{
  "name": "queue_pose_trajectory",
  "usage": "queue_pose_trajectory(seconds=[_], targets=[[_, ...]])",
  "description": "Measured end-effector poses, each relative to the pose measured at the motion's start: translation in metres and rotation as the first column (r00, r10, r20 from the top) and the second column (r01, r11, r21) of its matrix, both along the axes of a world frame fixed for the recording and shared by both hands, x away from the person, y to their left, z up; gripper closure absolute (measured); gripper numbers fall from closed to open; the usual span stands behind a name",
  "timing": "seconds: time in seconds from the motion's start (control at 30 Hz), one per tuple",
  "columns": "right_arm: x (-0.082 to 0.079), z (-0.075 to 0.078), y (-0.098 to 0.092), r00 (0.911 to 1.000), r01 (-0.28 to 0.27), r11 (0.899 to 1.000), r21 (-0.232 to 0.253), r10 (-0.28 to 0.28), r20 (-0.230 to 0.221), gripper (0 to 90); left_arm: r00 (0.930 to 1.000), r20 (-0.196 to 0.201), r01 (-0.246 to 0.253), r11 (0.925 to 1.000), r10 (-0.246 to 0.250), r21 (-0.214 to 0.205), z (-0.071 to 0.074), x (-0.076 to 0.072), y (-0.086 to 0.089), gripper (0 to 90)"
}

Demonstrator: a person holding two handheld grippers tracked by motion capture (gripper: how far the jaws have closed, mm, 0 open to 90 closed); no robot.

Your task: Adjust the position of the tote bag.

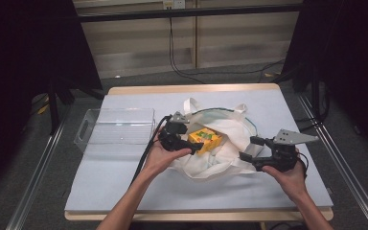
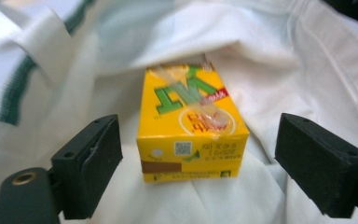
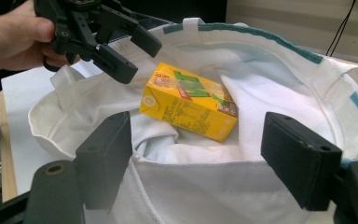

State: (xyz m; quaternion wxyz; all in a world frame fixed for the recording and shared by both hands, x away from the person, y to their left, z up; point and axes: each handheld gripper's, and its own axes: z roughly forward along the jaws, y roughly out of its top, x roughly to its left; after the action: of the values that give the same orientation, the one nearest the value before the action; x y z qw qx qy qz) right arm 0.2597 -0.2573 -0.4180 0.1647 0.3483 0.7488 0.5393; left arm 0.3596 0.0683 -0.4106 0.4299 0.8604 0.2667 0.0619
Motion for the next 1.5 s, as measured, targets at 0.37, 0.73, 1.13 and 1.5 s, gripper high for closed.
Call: queue_pose_trajectory(seconds=[0.37, 0.73, 1.13, 1.5], targets=[[-0.001, -0.001, 0.002, 1.0000, -0.002, 1.000, 0.002, 0.002, -0.004, 24.1, 0.9900, 0.134, -0.025, 0.9892, 0.044, -0.145, -0.011, -0.016, 0.022, 10.5], [-0.001, -0.001, 0.002, 1.0000, -0.004, 1.000, 0.004, 0.004, -0.005, 24.1, 0.9863, 0.163, -0.009, 0.9944, 0.027, -0.105, -0.035, -0.011, 0.006, 7.8], [0.000, -0.002, 0.002, 1.0000, -0.006, 1.000, 0.008, 0.006, -0.001, 23.1, 0.9814, 0.191, 0.003, 0.9923, 0.020, -0.124, -0.043, -0.013, -0.002, 11.4], [-0.001, -0.002, 0.002, 0.9999, -0.010, 1.000, 0.012, 0.010, -0.002, 23.1, 0.9819, 0.188, 0.000, 0.9952, 0.019, -0.098, -0.049, -0.009, -0.006, 14.2]])
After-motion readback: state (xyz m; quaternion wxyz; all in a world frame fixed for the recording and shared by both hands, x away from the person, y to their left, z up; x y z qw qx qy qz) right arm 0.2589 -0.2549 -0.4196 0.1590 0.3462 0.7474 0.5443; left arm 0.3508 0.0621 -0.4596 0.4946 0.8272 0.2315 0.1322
